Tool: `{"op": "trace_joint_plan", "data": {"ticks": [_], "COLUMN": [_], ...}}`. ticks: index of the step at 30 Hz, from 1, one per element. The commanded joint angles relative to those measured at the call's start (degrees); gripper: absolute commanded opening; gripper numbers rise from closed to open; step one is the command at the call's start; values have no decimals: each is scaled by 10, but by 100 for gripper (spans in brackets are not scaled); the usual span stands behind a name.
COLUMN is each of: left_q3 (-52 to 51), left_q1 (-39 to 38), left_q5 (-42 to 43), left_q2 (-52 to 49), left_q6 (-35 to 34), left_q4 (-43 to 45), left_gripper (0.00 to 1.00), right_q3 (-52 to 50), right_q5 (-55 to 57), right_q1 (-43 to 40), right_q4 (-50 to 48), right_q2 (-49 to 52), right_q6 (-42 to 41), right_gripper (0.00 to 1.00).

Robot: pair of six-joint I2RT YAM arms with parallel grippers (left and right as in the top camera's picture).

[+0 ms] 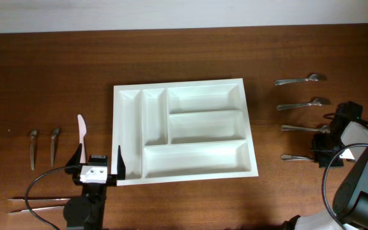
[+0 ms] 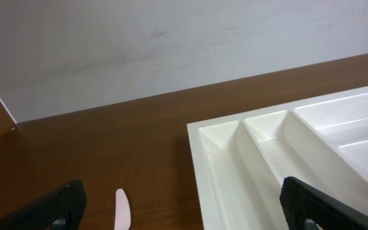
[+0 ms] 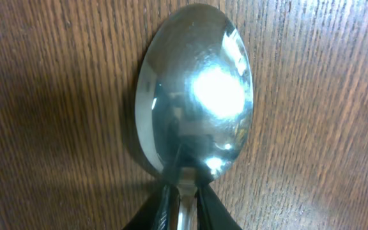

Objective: Pack container
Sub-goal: 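Lower the right gripper and close it on the spoon handle, then lift the spoon and carry it into the tray's middle compartment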

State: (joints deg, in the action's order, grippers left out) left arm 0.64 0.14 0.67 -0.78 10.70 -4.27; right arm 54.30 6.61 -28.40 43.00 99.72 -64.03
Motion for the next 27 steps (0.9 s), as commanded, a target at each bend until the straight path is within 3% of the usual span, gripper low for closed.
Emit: {"op": "trace_joint_plan", "data": {"ticks": [1,4,13,27], "left_q3": [-2,-2,-2,-2], "left_q1": [2,2,2,2], "left_q5": [6,6,6,6], "left_q2": [5,5,5,5], "left_q6": [-3,-3,-3,-3], "left_q4": [-3,-3,-3,-3], "left_gripper": [99,99,99,99], "right_q3": [-6,-6,22,234], "right_q5": [5,5,-3,-115], "right_q1": [-2,-2,-1,49], "right_q4": [-3,-2,5,124], "right_q2": [10,10,10,10], "right_q6": [6,11,58,98], "right_gripper": [11,4,4,4]}}
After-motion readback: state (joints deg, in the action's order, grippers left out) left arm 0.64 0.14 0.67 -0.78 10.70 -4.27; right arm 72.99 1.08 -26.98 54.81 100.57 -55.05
